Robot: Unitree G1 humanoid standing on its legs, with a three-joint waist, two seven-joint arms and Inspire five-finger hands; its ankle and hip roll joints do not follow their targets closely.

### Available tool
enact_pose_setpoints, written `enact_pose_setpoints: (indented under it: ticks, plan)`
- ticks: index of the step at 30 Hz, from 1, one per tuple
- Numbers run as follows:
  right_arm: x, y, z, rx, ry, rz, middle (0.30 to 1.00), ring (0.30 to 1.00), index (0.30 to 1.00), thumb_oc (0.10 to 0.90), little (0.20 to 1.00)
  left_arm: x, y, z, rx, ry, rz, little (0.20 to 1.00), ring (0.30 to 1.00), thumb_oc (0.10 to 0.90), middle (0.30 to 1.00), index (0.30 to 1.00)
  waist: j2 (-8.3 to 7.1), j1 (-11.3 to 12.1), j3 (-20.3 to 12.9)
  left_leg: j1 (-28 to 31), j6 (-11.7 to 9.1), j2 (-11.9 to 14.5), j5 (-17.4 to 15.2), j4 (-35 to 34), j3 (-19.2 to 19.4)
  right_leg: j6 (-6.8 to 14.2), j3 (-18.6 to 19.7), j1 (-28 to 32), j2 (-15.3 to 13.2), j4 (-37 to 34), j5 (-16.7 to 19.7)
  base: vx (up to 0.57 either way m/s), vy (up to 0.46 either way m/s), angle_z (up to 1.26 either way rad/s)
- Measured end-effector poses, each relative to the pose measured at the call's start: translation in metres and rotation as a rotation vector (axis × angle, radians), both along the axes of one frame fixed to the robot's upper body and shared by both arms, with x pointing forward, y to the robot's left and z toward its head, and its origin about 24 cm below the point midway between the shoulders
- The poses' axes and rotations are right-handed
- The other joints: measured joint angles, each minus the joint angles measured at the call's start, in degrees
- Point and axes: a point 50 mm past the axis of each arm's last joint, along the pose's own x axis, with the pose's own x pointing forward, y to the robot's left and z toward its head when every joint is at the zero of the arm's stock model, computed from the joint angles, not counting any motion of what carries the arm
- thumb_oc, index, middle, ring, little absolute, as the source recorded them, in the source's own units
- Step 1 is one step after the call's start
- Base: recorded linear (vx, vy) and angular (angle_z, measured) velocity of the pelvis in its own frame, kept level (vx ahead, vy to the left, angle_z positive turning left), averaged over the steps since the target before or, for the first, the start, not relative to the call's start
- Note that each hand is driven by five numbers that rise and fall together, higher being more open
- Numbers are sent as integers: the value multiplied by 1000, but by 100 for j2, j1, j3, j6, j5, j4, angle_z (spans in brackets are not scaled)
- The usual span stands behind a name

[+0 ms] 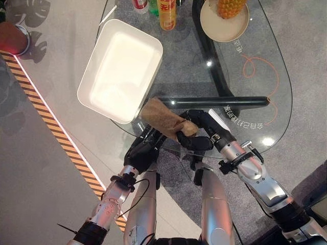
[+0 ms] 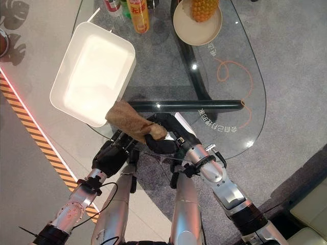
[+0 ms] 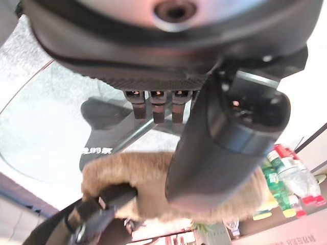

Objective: Wipe the table with a cloth and put it in the basket.

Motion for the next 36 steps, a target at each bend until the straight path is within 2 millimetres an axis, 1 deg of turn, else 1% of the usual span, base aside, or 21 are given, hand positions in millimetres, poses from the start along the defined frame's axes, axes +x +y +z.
enact_pose_setpoints:
  ticks: [5,10,13,18,25,31,36]
  plan:
    - [1,-2,-7,-15,32,-32,300,300,300,100,200,1,-1,9,-50,-70,-24,900,900,800,900,900,0,-2,0,3,0,0,1,8,0,-1,1,0,-1,16,-1,0,0,0]
    - [2,-1,-9,22,39,-49,300,300,300,100,200,1,-2,10,-57,-79,-32,900,900,800,900,900,1,-14,0,9,-1,-1,2,14,0,-2,3,0,-2,32,-5,0,0,0]
    - [3,1,-11,82,46,-72,300,300,300,100,200,3,-2,12,-61,-91,-29,900,900,800,900,900,1,-24,-1,15,-1,-1,2,20,0,-5,6,0,-3,47,-10,0,0,0]
    - [-2,2,-18,159,72,-94,300,300,300,100,200,3,-2,13,-65,-96,-29,900,900,800,900,900,2,-36,-1,18,-1,-2,2,20,2,-5,9,0,-3,50,-11,0,0,0]
    - [-5,1,-21,176,85,-100,300,300,300,100,200,3,-3,12,-72,-92,-30,900,900,800,900,900,3,-88,-2,28,-2,-2,3,22,7,-5,17,1,-4,62,-11,0,0,0]
    - [-3,3,-18,145,93,-38,300,300,300,100,200,3,-4,12,-84,-92,-26,900,900,800,900,900,5,-85,-3,29,-8,-2,8,20,7,-5,17,1,-2,66,-11,0,0,0]
    - [-3,11,-17,112,108,46,300,300,300,100,200,2,-5,12,-85,-94,-30,900,900,800,900,900,9,-78,-2,18,-9,-2,8,11,7,-5,16,-13,-3,63,-13,0,0,0]
